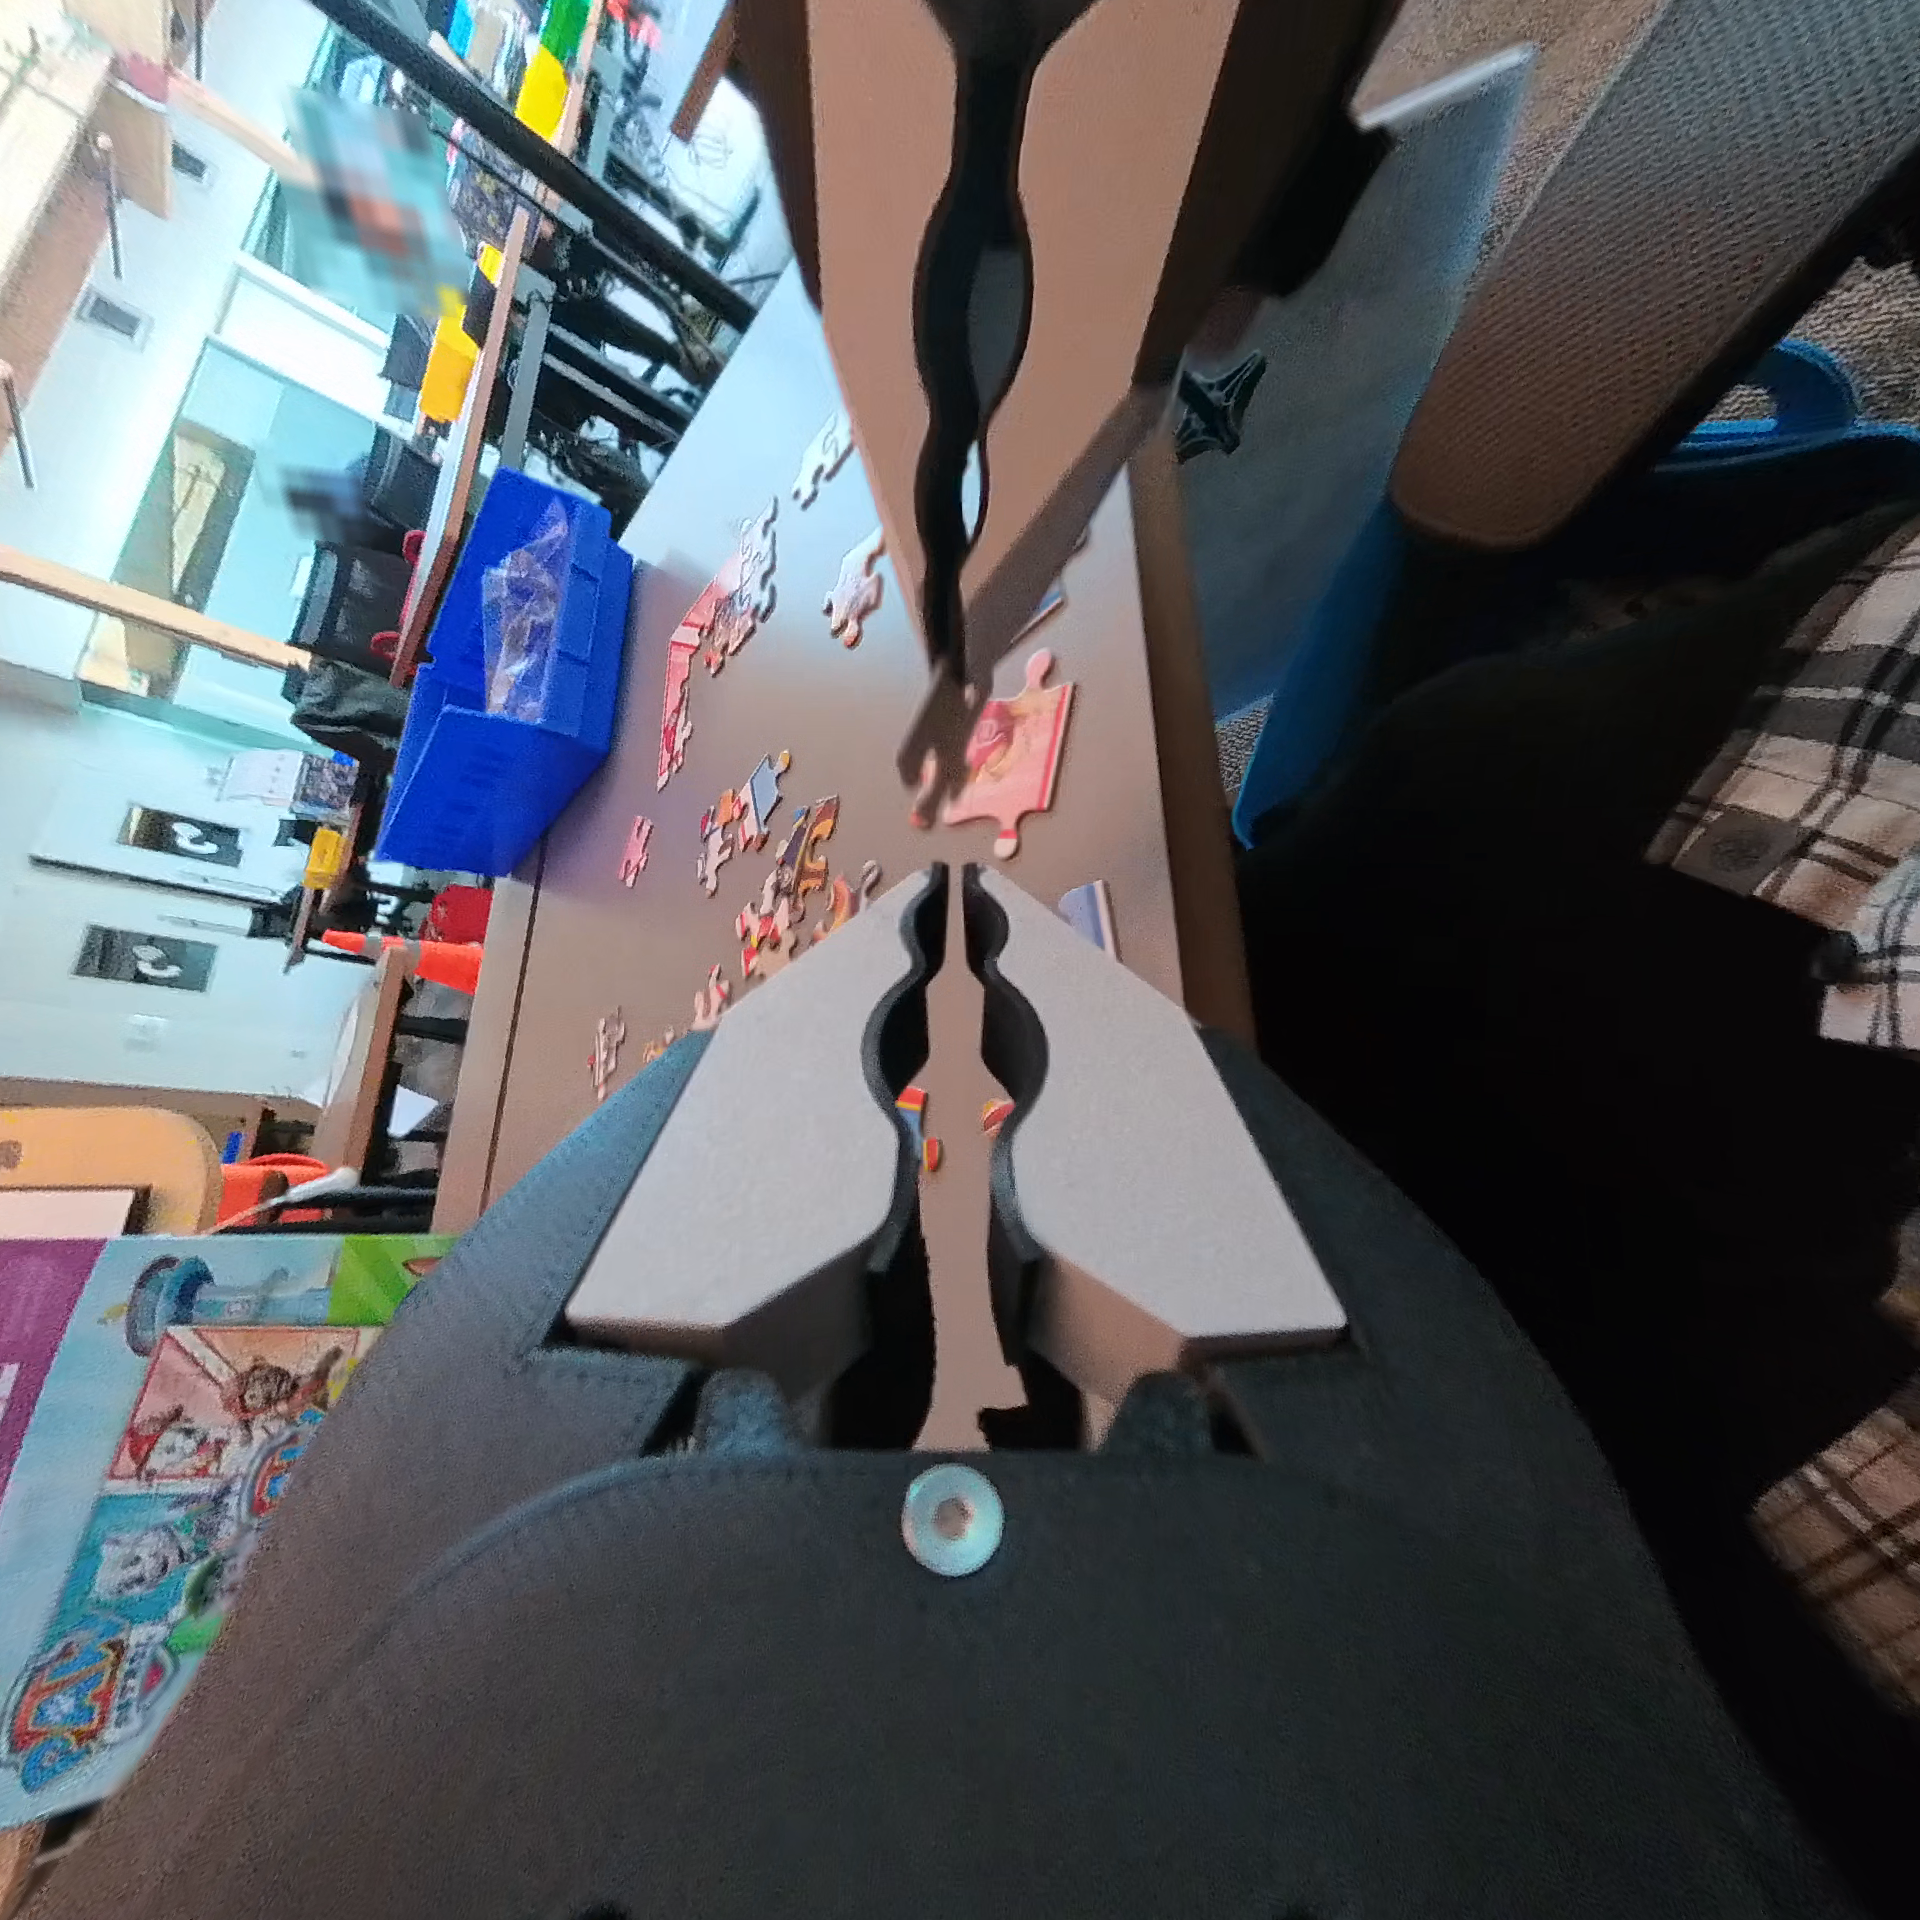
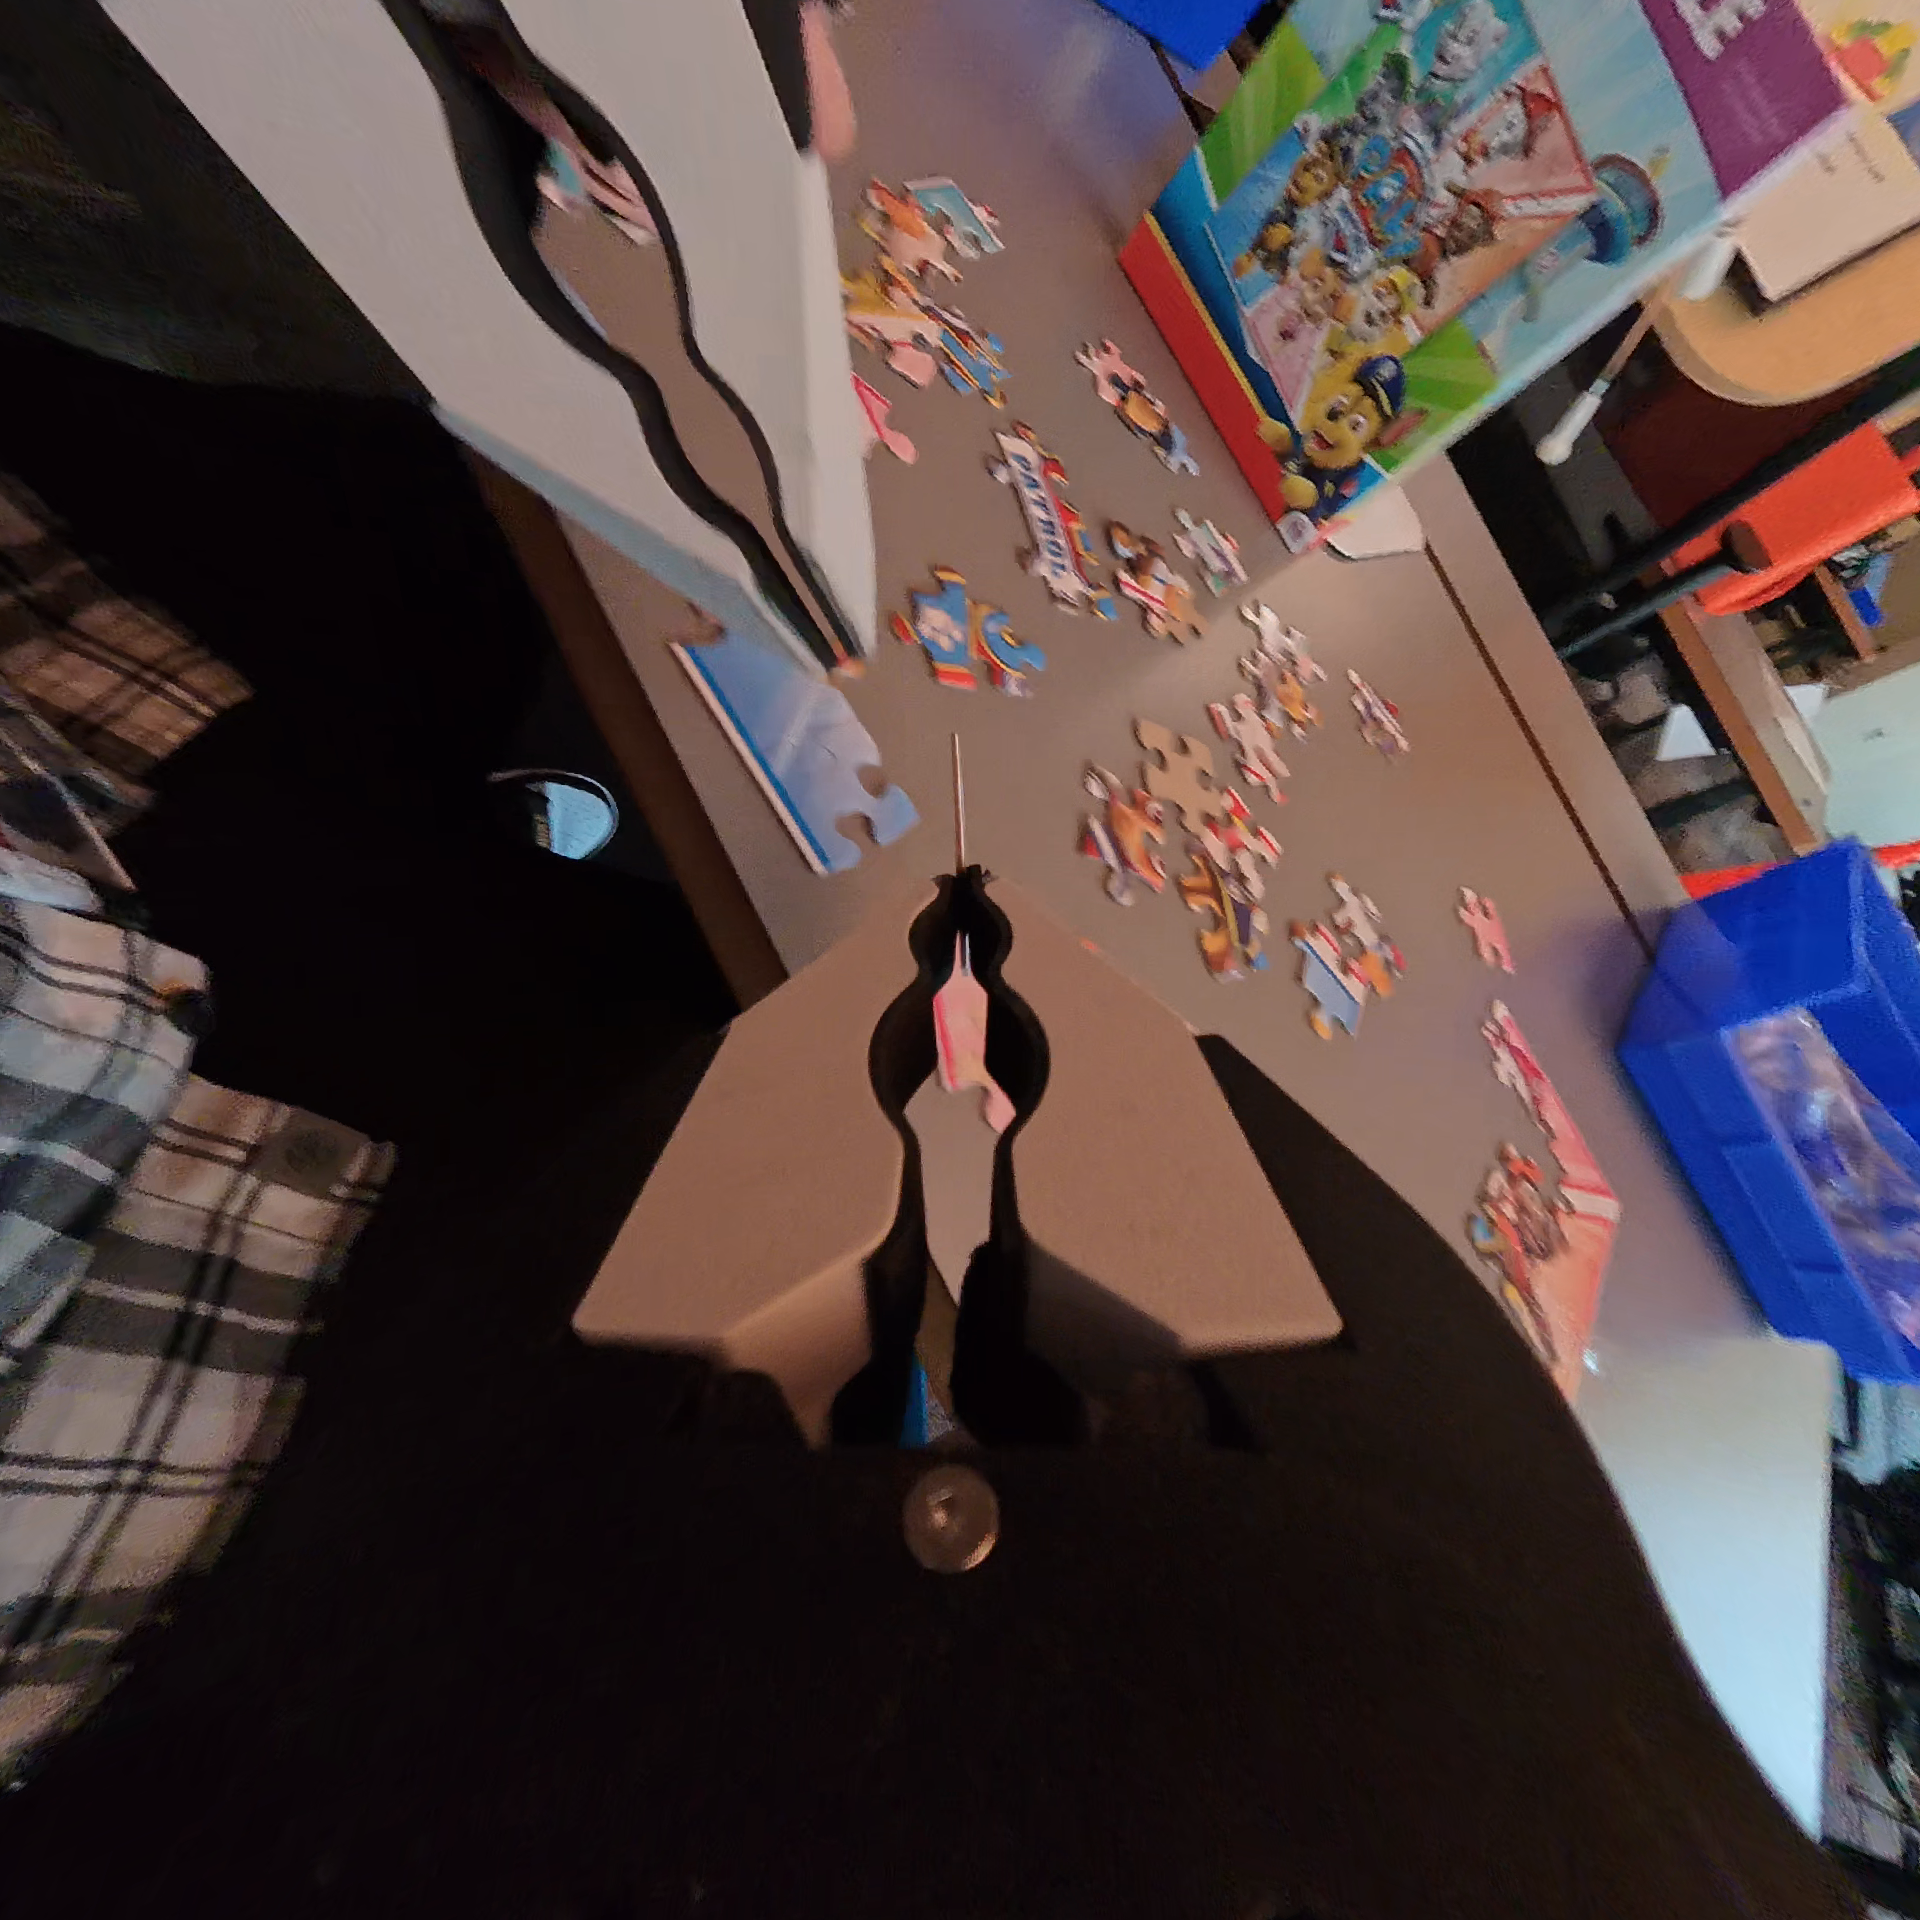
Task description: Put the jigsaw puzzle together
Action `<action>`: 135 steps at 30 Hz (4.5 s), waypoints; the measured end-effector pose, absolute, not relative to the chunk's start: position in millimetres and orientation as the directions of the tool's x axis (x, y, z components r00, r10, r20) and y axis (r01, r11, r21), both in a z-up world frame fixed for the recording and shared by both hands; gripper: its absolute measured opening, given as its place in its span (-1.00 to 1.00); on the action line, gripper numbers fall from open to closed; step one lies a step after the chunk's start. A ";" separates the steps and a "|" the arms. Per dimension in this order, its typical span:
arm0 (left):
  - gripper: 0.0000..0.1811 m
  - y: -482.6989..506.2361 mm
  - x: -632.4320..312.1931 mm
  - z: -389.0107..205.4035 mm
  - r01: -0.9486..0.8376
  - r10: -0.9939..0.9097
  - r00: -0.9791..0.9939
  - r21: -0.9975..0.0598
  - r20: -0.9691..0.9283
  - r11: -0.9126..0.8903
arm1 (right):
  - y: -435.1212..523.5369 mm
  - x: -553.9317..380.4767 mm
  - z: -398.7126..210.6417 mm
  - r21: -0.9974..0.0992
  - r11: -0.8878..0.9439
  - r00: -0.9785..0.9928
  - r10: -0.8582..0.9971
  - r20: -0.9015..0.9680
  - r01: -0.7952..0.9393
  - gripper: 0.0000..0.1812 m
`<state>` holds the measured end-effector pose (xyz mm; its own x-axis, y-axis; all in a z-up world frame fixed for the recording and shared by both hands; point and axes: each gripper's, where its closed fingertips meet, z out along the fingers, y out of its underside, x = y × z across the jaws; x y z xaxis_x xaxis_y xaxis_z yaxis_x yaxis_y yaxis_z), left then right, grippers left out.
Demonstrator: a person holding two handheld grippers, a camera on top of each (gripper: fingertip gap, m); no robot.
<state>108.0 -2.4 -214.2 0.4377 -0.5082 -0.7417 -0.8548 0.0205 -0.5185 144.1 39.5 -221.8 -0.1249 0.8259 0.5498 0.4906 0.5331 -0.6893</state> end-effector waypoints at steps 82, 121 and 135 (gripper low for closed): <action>-0.77 -40.9 -54.8 -237.8 -0.558 -0.335 0.830 -0.647 -0.446 -0.519 | 64.7 25.3 -268.8 -0.608 0.296 -0.372 0.928 0.000 0.737 -0.53; -0.71 -11.4 -49.3 -254.3 -0.582 -0.493 0.805 -0.598 -0.329 -0.551 | 66.7 31.1 -266.9 -0.559 0.291 -0.375 0.926 -0.039 0.777 -0.45; -0.67 5.8 -50.1 -258.6 -0.627 -0.624 0.746 -0.561 -0.233 -0.540 | 54.0 24.4 -276.1 -0.559 0.347 -0.421 0.907 -0.004 0.753 -0.61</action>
